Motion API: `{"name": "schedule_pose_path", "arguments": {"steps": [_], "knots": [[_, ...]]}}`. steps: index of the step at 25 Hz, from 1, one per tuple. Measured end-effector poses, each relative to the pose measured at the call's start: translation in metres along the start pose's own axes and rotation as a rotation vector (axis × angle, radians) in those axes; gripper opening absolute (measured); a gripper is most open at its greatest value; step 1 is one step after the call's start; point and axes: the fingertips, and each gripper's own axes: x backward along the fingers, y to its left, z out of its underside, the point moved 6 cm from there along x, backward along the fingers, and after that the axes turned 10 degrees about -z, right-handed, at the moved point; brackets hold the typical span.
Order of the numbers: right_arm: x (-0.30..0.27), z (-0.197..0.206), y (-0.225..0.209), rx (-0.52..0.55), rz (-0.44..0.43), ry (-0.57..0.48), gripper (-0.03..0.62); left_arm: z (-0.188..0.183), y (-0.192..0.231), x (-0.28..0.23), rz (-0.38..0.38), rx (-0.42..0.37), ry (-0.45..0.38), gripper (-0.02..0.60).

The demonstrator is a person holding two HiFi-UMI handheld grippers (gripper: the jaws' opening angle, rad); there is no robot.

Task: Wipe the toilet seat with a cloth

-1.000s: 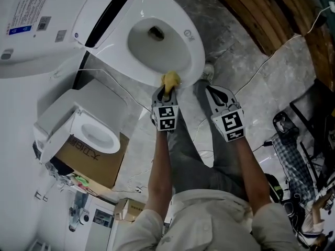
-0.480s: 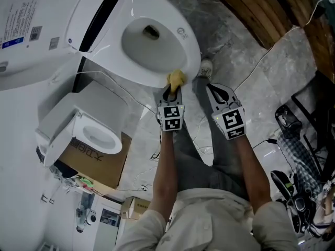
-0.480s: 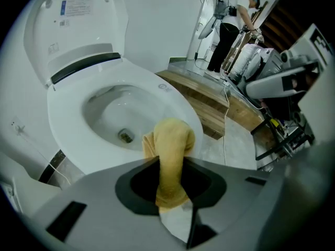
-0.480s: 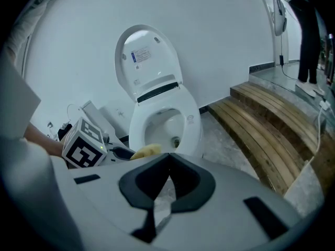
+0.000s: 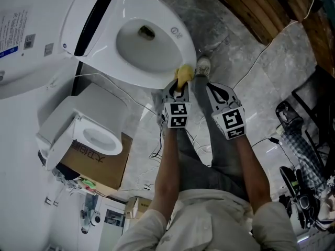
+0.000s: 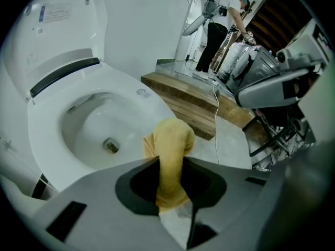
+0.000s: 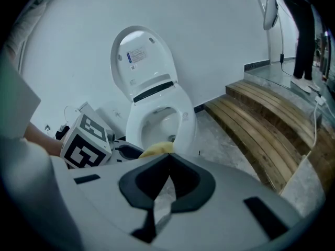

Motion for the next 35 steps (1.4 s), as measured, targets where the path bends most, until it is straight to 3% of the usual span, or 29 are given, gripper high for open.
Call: {"name": "schedule_pose_path", "arguments": {"steps": [14, 27, 35], "knots": [[0.007, 0.007, -0.018, -0.046, 0.032, -0.007, 0.008, -0.035, -0.017, -0.019, 0.019, -0.059, 0.0, 0.114], [0.009, 0.007, -0.03, -0.094, 0.056, -0.025, 0.008, -0.07, -0.003, -0.042, 0.022, -0.095, 0.01, 0.121], [0.007, 0.006, -0.035, -0.117, 0.069, -0.028, 0.008, -0.093, 0.003, -0.052, 0.013, -0.155, 0.015, 0.121]]}}
